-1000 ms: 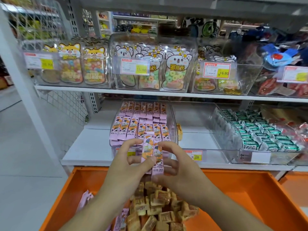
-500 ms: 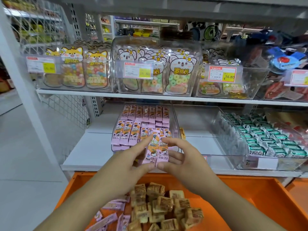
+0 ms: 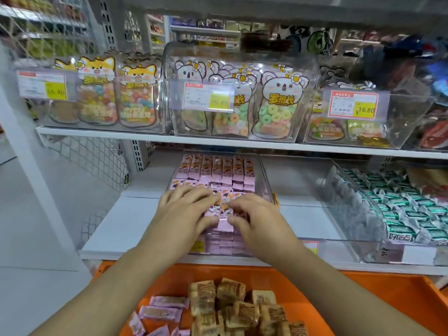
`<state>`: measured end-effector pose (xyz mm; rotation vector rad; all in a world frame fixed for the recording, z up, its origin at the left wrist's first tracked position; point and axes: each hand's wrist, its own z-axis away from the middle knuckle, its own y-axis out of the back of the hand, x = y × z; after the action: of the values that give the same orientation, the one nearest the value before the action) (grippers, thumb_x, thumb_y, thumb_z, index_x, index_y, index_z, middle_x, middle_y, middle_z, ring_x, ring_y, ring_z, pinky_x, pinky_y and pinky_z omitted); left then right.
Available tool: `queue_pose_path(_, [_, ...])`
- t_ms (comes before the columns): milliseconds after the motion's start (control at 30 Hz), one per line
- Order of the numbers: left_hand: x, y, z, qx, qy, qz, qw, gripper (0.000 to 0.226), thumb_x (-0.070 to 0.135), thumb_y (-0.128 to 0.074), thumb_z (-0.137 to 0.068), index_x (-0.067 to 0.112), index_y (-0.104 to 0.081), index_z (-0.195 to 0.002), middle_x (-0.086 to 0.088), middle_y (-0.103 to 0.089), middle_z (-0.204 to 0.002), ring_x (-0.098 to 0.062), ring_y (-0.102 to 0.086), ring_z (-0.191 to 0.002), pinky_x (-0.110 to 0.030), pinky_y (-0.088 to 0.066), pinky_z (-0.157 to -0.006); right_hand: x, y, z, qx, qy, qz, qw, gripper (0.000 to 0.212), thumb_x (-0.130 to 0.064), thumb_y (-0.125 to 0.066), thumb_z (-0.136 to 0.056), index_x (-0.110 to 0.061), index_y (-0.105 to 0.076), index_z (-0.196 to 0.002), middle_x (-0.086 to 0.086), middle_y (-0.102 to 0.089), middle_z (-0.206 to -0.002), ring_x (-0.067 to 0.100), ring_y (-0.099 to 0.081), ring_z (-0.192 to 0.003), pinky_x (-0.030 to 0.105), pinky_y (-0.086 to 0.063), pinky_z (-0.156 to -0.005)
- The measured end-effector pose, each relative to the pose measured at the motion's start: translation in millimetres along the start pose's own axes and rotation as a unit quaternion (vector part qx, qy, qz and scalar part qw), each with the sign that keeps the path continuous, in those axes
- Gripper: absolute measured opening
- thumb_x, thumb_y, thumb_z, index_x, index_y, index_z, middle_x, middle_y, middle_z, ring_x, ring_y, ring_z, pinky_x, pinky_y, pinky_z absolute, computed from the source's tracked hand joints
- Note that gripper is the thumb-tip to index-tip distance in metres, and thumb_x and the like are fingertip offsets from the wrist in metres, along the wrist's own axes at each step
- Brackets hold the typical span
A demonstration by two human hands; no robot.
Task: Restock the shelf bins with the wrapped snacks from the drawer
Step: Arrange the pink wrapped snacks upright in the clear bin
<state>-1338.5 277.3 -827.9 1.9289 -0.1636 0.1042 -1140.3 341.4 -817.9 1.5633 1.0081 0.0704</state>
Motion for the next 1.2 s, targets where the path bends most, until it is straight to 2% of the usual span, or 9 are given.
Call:
queue_pose_path(167, [-8.8, -7.8, 4.6, -0.016, -0.002, -0.008, 1.0, 0.062, 0.064, -0.059, -0.092, 0.044, -0.05, -0.15, 0.022, -0.05, -0.149, -0.015, -0.036, -0.138, -0.041, -0.023, -0.115, 5.6, -4.1, 4.9, -0.02, 0.022, 0.078, 0.997, 0.055, -0.044, -0.063, -0.1, -0.031, -0.049, -0.151, -0.011, -0.049, -0.149, 0.012, -0.042, -0.138, 0.034, -0.039, -0.117])
queue_pose_path(333, [-5.9, -12.1, 7.8, -0.035, 0.01, -0.026, 0.999, 0.067, 0.069, -0.022, -0.1, 0.044, -0.02, -0.163, 0.018, -0.025, -0.167, -0.016, -0.014, -0.155, -0.042, -0.014, -0.125, 9.4, -14.2, 8.4, -0.025, 0.043, 0.11, 0.993, 0.071, -0.044, -0.06, -0.101, -0.03, -0.029, -0.162, -0.01, -0.039, -0.158, 0.015, -0.029, -0.147, 0.038, -0.031, -0.124])
queue_pose_path(400, [-3.6, -15.3, 8.7, -0.038, 0.02, -0.032, 0.999, 0.066, 0.067, -0.024, -0.104, 0.045, -0.008, -0.164, 0.018, -0.015, -0.171, -0.016, -0.006, -0.158, -0.042, -0.008, -0.127, 10.6, -15.6, 9.7, -0.036, 0.046, 0.132, 0.99, 0.075, -0.045, -0.058, -0.101, -0.029, -0.021, -0.165, -0.007, -0.032, -0.163, 0.018, -0.021, -0.153, 0.042, -0.026, -0.127])
queue_pose_path(500, [1.4, -17.1, 10.4, -0.027, 0.031, -0.037, 0.998, 0.067, 0.066, -0.026, -0.105, 0.045, -0.003, -0.164, 0.017, -0.013, -0.171, -0.019, -0.005, -0.158, -0.044, -0.008, -0.128, 10.3, -15.0, 10.3, -0.046, 0.029, 0.164, 0.985, 0.079, -0.051, -0.053, -0.102, -0.034, -0.01, -0.166, -0.005, -0.019, -0.171, 0.023, -0.005, -0.16, 0.047, -0.012, -0.131])
queue_pose_path(700, [6.9, -15.9, 12.5, -0.03, 0.059, -0.028, 0.997, 0.069, 0.069, -0.025, -0.103, 0.048, 0.005, -0.162, 0.016, -0.003, -0.173, -0.022, 0.002, -0.158, -0.047, -0.003, -0.128, 8.5, -10.4, 13.4, -0.055, 0.015, 0.157, 0.986, 0.082, -0.051, -0.054, -0.101, -0.038, -0.004, -0.165, -0.005, -0.009, -0.174, 0.023, 0.003, -0.161, 0.046, -0.006, -0.132])
queue_pose_path(833, [4.7, -7.0, 21.7, -0.028, 0.06, -0.003, 0.998, 0.068, 0.068, -0.027, -0.103, 0.049, 0.002, -0.162, 0.019, -0.002, -0.172, -0.019, 0.003, -0.158, -0.045, -0.006, -0.128, 8.6, -5.3, 19.4, -0.042, 0.027, 0.137, 0.989, 0.084, -0.048, -0.057, -0.099, -0.037, -0.008, -0.165, -0.004, -0.018, -0.171, 0.023, -0.004, -0.16, 0.046, -0.013, -0.131])
queue_pose_path(1000, [4.1, 10.0, 57.4, -0.038, 0.059, 0.044, 0.997, 0.067, 0.066, -0.03, -0.103, 0.047, -0.008, -0.163, 0.018, -0.013, -0.17, -0.015, -0.007, -0.156, -0.045, -0.015, -0.126, 1.8, -2.0, 43.3, -0.021, 0.048, 0.063, 0.997, 0.066, -0.04, -0.059, -0.098, -0.026, -0.037, -0.158, -0.004, -0.044, -0.153, 0.019, -0.038, -0.143, 0.042, -0.04, -0.117])
queue_pose_path(1100, [0.8, 15.7, 86.6, -0.035, 0.076, 0.054, 0.995, 0.068, 0.066, -0.029, -0.1, 0.041, -0.02, -0.163, 0.012, -0.028, -0.167, -0.018, -0.021, -0.15, -0.044, -0.023, -0.122, -10.7, -13.7, 72.2, -0.055, 0.055, 0.009, 0.997, 0.056, -0.033, -0.063, -0.1, -0.026, -0.047, -0.152, -0.006, -0.052, -0.143, 0.015, -0.05, -0.129, 0.035, -0.045, -0.108])
queue_pose_path(1200, [-5.1, 8.1, 123.0, -0.051, 0.09, 0.077, 0.992, 0.065, 0.059, -0.035, -0.102, 0.035, -0.028, -0.162, 0.007, -0.037, -0.162, -0.022, -0.032, -0.145, -0.043, -0.028, -0.121, -18.8, -42.7, 99.0, -0.13, 0.073, 0.009, 0.989, 0.054, -0.036, -0.061, -0.101, -0.027, -0.047, -0.152, -0.005, -0.051, -0.143, 0.015, -0.049, -0.13, 0.034, -0.043, -0.109])
